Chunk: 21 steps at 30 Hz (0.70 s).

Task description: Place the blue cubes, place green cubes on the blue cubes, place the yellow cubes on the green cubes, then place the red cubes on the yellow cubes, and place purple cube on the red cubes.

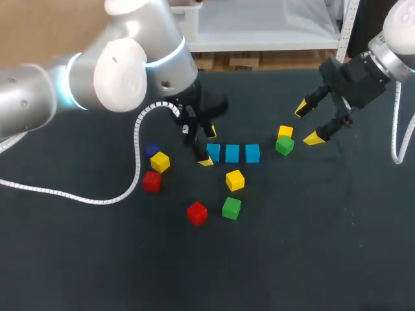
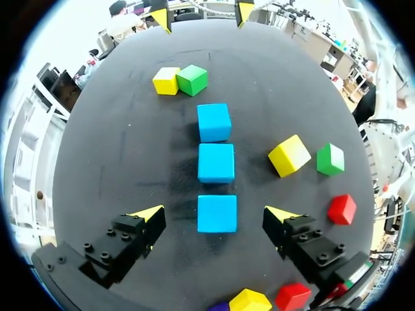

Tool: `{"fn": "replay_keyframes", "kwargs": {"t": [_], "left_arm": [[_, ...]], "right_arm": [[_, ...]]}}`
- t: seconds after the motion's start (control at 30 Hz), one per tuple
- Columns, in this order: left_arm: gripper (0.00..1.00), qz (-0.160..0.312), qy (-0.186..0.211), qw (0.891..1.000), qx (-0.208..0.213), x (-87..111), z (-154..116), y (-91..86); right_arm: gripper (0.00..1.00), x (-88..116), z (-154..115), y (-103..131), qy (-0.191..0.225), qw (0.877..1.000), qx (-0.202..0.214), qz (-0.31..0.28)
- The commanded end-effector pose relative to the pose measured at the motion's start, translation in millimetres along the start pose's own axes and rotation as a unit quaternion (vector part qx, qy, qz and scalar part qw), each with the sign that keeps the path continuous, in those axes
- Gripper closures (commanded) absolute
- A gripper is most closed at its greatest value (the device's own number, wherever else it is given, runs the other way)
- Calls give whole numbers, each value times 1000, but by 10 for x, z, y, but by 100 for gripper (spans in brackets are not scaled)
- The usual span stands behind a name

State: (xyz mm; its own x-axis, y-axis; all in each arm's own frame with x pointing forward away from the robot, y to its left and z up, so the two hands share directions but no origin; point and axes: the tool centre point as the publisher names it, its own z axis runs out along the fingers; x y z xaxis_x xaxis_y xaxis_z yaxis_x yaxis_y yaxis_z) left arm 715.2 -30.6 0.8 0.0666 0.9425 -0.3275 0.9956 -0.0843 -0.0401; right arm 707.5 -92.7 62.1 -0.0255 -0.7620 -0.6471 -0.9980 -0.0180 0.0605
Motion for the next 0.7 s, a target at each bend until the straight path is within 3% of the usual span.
{"fn": "replay_keyframes", "kwargs": {"t": [0.03, 0.27, 0.7], "left_arm": [[0, -1, -7, 1000, 0, 108, -141, -28], [0, -18, -24, 999, -15, 337, -400, -76], [0, -7, -51, 998, -38, 698, -827, -111]], "right_arm": [[0, 1, 0, -2, -1, 1000, 0, 0], [0, 1, 0, -2, -1, 1000, 0, 0], [0, 1, 0, -2, -1, 1000, 0, 0]]}}
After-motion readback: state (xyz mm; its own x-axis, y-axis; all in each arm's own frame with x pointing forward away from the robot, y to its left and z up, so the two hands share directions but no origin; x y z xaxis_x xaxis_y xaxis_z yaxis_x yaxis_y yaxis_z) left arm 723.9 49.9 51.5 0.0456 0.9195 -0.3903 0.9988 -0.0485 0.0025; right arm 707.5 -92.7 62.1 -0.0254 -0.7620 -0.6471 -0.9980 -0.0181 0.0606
